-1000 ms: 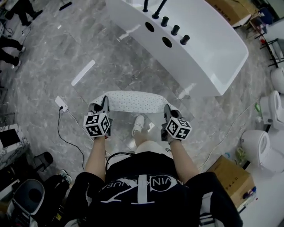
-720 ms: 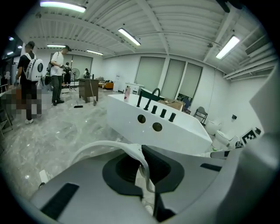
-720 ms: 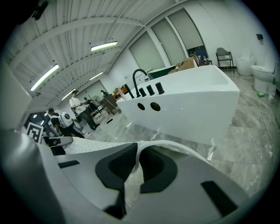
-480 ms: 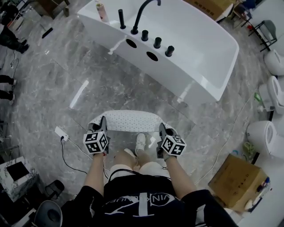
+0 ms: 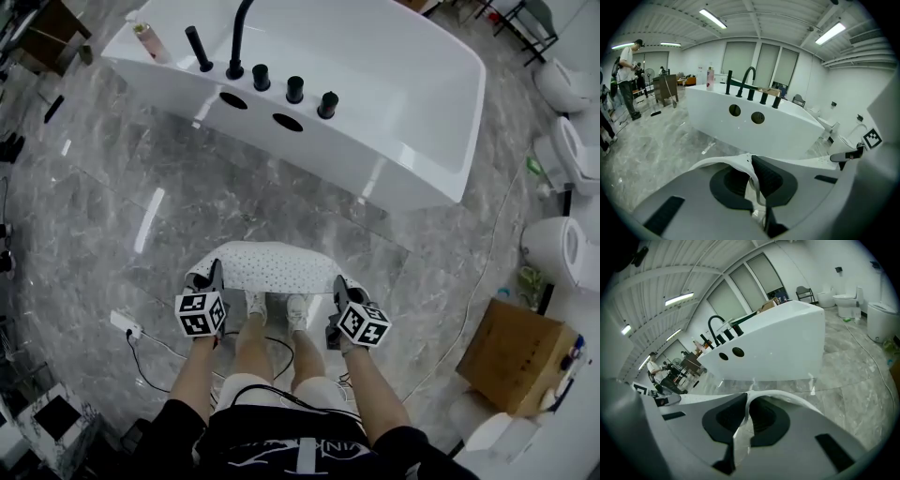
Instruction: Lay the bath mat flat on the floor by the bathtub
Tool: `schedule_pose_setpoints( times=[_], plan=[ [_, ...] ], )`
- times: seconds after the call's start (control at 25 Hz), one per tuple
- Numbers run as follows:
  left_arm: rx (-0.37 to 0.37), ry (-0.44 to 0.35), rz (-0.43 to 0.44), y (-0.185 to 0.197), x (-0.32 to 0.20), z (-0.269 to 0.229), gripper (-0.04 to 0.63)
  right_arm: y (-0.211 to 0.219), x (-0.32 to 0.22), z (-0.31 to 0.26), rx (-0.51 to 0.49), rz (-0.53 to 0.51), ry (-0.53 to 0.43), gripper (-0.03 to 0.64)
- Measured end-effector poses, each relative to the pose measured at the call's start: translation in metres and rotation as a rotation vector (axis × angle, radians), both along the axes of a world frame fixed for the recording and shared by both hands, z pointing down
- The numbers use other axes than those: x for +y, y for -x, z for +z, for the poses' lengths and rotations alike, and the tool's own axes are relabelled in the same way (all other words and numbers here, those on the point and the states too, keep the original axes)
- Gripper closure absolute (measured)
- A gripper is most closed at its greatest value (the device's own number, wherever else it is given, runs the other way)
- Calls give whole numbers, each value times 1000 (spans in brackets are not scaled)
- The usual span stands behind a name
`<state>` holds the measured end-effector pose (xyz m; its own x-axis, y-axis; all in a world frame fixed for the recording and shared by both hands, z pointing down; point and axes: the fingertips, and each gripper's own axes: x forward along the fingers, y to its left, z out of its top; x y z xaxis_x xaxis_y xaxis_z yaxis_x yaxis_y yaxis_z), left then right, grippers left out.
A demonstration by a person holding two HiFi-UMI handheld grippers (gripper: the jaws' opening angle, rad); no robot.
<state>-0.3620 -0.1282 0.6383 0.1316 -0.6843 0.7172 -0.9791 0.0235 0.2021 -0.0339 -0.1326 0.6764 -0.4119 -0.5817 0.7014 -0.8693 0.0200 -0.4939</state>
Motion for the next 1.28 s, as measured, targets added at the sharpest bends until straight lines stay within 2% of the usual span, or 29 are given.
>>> schedule_pose_setpoints(
  times=[0.2,0.36,0.56,0.84,0.96,1.08,1.28],
  plan=[
    [55,36,42,2,-34,58,574,-2,-13,48,-12,113,23,584],
    [70,60,89,0,-54,97,574,-4,-19,82,-21,191,33,584],
    [96,79,149,-9,-80,134,574,-10,-27,116,4,241,41,584],
    [160,143,246,-30,-138,190,574,-23,-44,171,21,306,121,583],
    [164,125,317,-43,-174,204,574,-30,-69,181,24,314,99,583],
    [172,78,351,-55,-213,208,574,-40,-103,187,27,320,47,583],
    [194,-88,370,-69,-267,210,574,-56,-161,193,24,335,-123,583]
  ],
)
